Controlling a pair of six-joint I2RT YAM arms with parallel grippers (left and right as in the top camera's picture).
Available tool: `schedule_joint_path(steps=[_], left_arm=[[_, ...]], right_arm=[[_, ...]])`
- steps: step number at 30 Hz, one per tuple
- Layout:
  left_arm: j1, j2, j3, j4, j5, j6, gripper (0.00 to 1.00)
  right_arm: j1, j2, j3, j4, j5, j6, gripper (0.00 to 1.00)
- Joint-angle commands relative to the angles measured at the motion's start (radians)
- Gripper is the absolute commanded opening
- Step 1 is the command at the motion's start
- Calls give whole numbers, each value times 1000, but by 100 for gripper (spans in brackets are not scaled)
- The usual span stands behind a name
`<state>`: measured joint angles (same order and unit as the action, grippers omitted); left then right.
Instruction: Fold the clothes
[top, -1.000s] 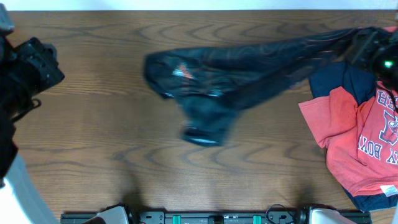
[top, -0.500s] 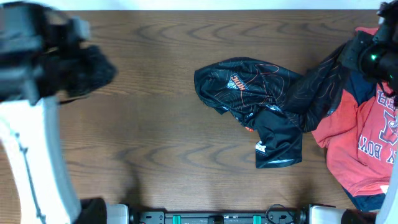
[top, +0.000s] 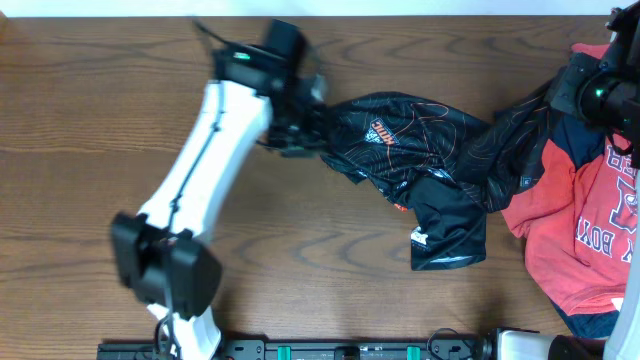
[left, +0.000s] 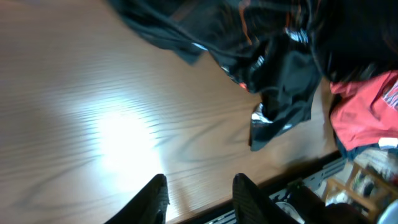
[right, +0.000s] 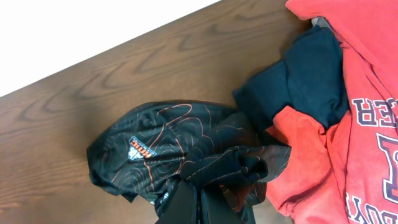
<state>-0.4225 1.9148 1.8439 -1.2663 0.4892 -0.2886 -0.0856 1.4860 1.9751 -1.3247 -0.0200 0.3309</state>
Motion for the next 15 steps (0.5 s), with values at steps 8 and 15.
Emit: schedule_joint_path(steps=[8,15], left_arm=[[-235,151,-1,121,27,-398,57],[-344,211,-3,266,24,-522,70]], right_arm=[[-19,3,5,-5,24,-17,1],[-19,6,5,-8,24,-33,1]])
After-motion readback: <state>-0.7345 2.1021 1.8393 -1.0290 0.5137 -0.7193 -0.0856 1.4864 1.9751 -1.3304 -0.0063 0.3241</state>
